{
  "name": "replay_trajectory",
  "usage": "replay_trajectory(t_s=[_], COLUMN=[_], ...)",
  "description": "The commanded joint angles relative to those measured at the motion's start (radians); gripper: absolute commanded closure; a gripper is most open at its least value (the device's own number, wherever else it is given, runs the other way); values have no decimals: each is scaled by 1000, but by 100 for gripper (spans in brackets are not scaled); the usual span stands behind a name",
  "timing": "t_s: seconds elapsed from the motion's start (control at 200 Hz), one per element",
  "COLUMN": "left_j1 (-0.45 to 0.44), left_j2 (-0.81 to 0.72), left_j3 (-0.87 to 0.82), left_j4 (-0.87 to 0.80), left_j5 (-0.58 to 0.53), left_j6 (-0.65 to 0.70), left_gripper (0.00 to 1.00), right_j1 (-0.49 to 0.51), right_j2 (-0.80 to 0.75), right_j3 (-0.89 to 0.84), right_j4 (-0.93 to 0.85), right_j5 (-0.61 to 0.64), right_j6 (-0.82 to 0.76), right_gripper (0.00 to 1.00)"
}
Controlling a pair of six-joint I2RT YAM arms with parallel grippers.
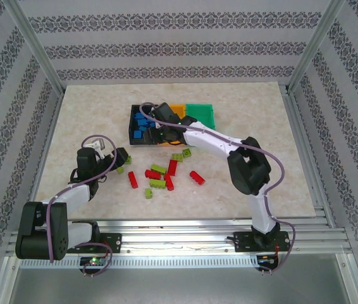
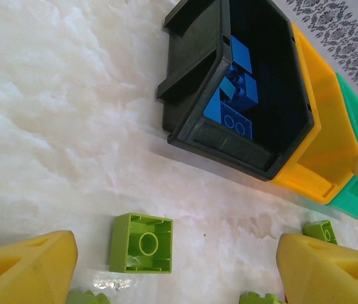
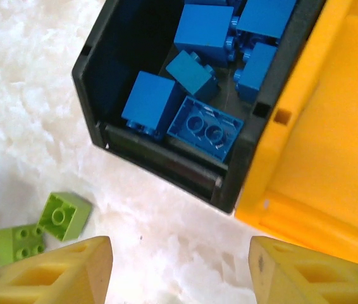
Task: Sort the legos into containers by color
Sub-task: Place the lego in the container, then move the lego to the center of the table.
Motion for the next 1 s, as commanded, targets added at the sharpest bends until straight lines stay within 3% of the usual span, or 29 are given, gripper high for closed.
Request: replay_trajectory(t_s=[0.0, 0.365, 0.994], left_j1=[15, 15, 15], left_j2=[-32, -42, -34], left_j3=[21, 17, 7], left_j4=[10, 3, 21], left_j5=[4, -6, -16], left_j6=[6, 12, 11], left_gripper=[17, 17, 17], right_j1=[17, 42, 17], right_j2=[-102, -306, -661], right_j3=[-89, -403, -848], right_j4=[70, 138, 84], right_j5=[26, 62, 215], right_j6=[5, 22, 69], right_gripper=[40, 40, 42])
